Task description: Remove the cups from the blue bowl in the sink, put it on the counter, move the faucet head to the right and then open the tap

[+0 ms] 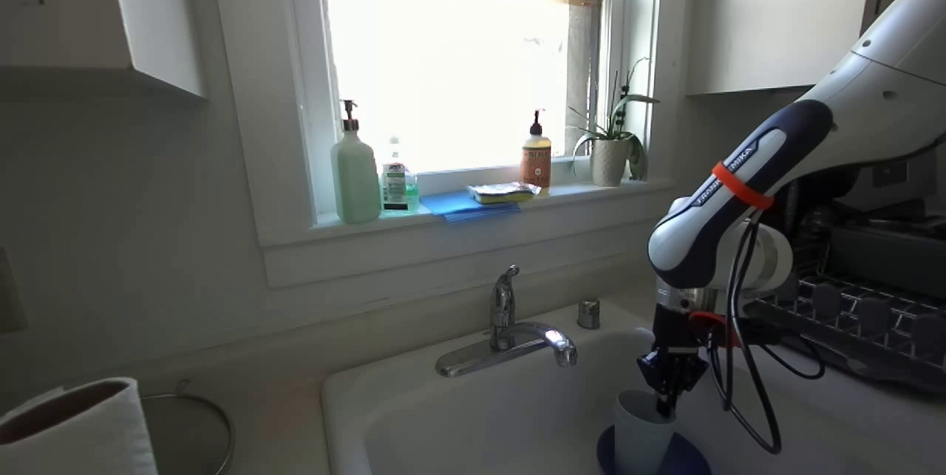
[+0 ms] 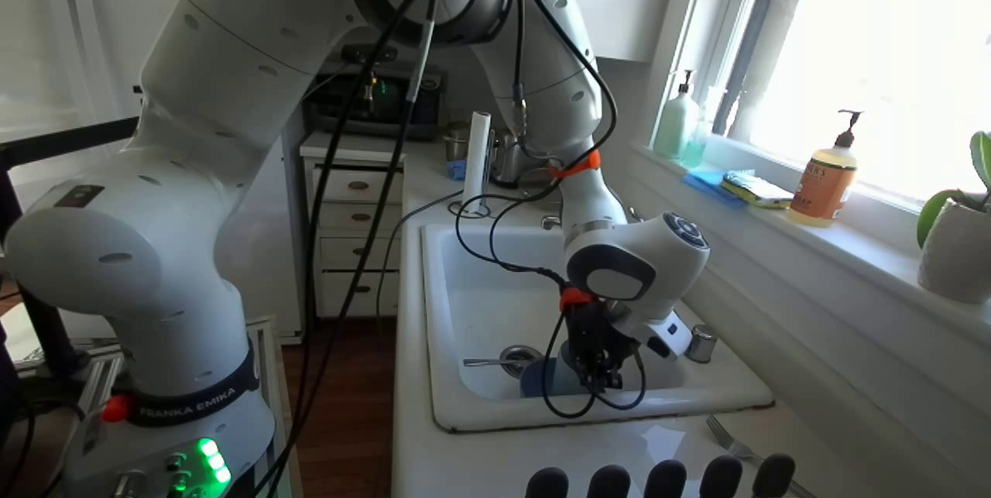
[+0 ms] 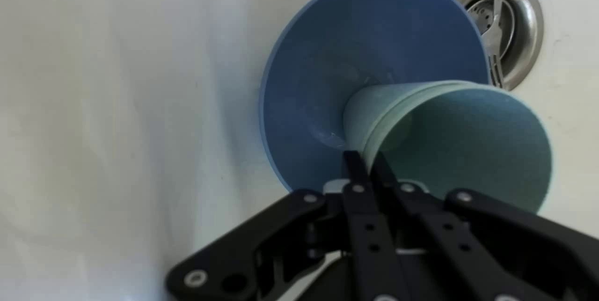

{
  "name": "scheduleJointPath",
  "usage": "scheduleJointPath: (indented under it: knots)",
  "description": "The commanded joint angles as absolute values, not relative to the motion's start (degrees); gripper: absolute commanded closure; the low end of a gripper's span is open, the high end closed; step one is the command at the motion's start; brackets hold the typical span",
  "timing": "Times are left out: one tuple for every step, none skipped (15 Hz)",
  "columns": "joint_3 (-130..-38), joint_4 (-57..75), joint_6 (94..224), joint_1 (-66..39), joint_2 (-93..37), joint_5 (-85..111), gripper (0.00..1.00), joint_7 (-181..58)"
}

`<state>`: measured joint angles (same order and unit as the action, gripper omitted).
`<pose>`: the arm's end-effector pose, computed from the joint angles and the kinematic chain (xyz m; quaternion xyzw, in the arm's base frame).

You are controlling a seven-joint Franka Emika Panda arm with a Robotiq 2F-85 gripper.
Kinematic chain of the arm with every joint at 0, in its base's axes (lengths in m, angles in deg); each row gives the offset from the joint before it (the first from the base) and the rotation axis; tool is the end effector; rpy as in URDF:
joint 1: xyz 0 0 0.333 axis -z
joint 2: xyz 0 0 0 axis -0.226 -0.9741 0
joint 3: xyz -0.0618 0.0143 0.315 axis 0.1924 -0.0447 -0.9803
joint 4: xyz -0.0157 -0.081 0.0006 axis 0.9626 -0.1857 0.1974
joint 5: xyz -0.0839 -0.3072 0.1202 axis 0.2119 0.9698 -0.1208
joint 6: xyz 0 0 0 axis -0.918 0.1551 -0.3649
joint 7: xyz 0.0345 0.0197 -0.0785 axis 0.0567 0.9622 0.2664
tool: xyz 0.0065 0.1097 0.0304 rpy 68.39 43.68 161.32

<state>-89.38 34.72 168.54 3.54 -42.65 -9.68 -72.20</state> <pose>0.5347 -0.1467 0.2018 -0.9681 0.2255 0.0237 0.1066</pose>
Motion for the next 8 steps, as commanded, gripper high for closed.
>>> scheduleJointPath:
  knots:
    - [-89.9, 35.1, 167.0, 5.4, -40.0, -12.4, 0.99, -75.5]
    - [-89.9, 35.8, 166.4, 5.9, -38.4, -12.3, 0.99, -76.6]
    - [-89.9, 37.1, 166.5, 6.5, -36.1, -12.1, 0.99, -78.2]
    - [-89.6, 38.7, 166.5, 6.9, -33.5, -11.9, 0.99, -79.8]
    - [-89.1, 39.5, 166.2, 7.0, -31.3, -11.5, 0.99, -80.7]
    - [-88.7, 40.4, 166.0, 7.2, -29.0, -11.5, 0.99, -81.5]
    - [-88.3, 41.0, 165.0, 7.5, -26.8, -12.1, 0.99, -82.7]
    - [-87.6, 41.7, 164.1, 7.6, -24.5, -12.3, 0.99, -83.4]
